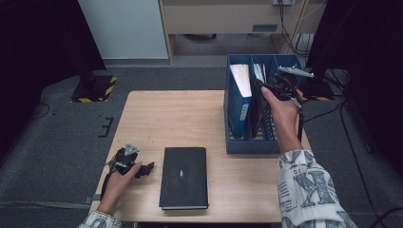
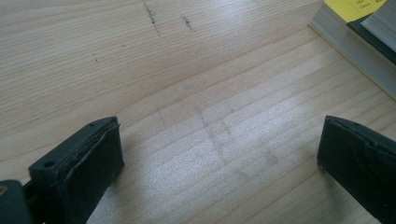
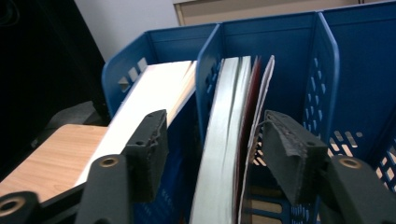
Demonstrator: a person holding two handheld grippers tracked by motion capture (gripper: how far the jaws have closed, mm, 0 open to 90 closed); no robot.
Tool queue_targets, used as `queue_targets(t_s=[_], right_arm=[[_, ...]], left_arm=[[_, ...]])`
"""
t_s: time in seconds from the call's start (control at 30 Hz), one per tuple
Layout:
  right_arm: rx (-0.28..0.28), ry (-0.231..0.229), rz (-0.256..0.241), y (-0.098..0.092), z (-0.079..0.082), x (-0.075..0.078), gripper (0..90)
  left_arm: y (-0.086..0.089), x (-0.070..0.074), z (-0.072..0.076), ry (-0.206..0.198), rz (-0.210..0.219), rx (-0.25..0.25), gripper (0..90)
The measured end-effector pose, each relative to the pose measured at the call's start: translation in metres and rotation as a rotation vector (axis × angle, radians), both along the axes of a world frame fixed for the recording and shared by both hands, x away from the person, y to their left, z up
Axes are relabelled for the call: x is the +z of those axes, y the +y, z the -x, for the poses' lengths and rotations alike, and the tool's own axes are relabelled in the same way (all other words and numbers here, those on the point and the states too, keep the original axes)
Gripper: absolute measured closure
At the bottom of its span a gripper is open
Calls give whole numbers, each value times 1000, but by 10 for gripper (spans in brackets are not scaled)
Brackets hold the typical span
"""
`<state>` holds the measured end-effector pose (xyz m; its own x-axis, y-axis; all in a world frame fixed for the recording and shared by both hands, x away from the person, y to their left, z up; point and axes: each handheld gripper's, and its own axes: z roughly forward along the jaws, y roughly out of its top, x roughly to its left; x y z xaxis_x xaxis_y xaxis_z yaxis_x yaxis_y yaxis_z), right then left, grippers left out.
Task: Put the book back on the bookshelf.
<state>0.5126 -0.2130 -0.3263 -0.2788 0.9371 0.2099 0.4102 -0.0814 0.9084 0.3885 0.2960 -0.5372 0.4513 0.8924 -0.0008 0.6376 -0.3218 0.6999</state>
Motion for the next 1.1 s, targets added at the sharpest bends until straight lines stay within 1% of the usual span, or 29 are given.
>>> queue_targets(t_s=[0.1,0.23,0.3,0.43,0.5,0.6,0.73,0.83,0.9,1.0,1.1], right_arm=[[10,-12,7,-1,6,1,362],[23,-24,4,-6,18,-1,320],[25,-29,-1,-10,25,-4,294],[29,-27,12,-16,37,-11,259],[34,-25,10,-19,42,-15,238],[35,-26,25,-21,50,-22,209],[53,-20,31,-22,61,-32,169],[64,-8,35,-20,70,-41,150],[76,6,20,-19,76,-48,144],[96,2,8,-14,86,-59,136],[122,6,19,-10,93,-68,127]], left_arm=[[0,0,0,0,0,0,0],[0,0,0,3,-7,-5,0],[0,0,0,3,-7,-5,0],[0,0,0,4,-8,-5,0],[0,0,0,4,-8,-5,0],[0,0,0,4,-8,-5,0],[0,0,0,3,-8,-6,0],[0,0,0,2,-7,-5,0],[0,0,0,2,-7,-7,0],[0,0,0,2,-7,-8,0],[0,0,0,2,-7,-9,0]])
